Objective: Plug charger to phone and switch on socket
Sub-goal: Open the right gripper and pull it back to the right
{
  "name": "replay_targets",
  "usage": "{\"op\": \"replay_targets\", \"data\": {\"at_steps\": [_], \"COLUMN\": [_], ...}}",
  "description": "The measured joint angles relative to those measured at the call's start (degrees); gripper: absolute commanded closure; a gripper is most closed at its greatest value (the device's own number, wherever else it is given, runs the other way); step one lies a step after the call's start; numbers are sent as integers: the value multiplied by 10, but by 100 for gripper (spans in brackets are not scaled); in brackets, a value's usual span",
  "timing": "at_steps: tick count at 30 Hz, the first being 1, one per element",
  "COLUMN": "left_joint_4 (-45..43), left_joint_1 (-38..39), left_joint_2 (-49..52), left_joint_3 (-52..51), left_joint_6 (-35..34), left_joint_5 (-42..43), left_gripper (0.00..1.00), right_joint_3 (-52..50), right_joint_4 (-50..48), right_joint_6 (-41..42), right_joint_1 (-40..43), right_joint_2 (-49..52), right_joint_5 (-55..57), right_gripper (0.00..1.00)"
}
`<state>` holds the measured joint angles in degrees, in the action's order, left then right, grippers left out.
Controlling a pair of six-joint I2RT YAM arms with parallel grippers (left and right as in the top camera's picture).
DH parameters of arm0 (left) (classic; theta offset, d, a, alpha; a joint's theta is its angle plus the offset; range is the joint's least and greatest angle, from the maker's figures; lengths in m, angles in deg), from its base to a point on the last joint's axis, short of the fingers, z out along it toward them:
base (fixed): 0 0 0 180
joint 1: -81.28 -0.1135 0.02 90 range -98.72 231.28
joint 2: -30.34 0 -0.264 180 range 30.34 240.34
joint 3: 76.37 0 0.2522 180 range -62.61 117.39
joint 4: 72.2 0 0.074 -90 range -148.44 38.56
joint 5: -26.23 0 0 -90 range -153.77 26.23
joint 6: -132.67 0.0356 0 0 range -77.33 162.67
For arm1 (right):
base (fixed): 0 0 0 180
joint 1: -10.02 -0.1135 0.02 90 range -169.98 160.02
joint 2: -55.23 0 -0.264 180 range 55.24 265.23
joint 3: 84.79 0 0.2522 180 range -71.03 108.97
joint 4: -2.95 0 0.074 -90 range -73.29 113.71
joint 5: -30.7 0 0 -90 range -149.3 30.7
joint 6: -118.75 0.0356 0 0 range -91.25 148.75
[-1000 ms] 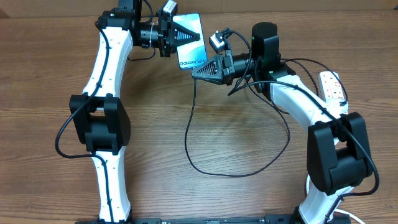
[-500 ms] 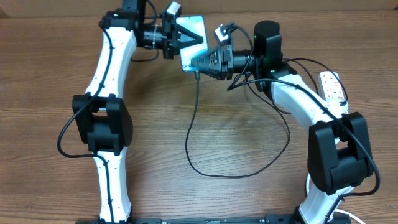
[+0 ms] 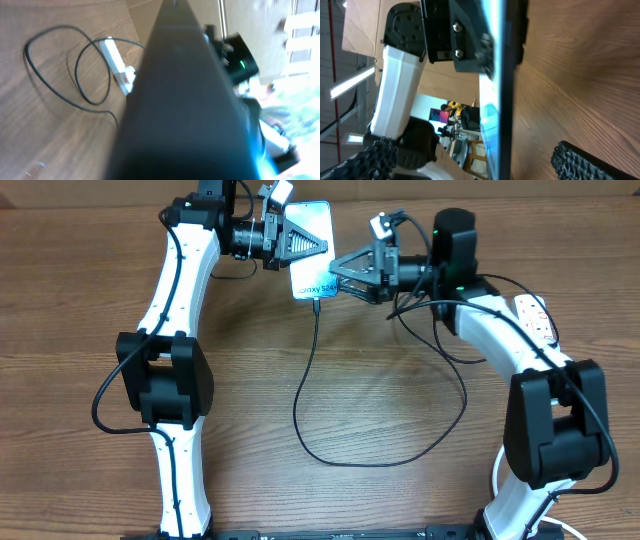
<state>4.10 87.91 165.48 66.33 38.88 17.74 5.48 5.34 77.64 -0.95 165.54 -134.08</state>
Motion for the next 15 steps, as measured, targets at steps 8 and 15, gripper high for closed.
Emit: {"op": "replay_targets", "data": {"at_steps": [8,15], "left_joint_4": [1,43], "left_joint_1": [1,1], "left_joint_2": [0,0], "left_joint_3": [0,0], "left_joint_6": [141,149], "left_joint_5": [6,-67], "left_gripper": [96,96], "right_joint_3": [2,3], "right_joint_4": [187,418], "right_joint_6": [-129,-286], "right_joint_1": [49,49], "right_joint_2": [0,0], "right_joint_5": [-21,91], "right_gripper": [0,0]}}
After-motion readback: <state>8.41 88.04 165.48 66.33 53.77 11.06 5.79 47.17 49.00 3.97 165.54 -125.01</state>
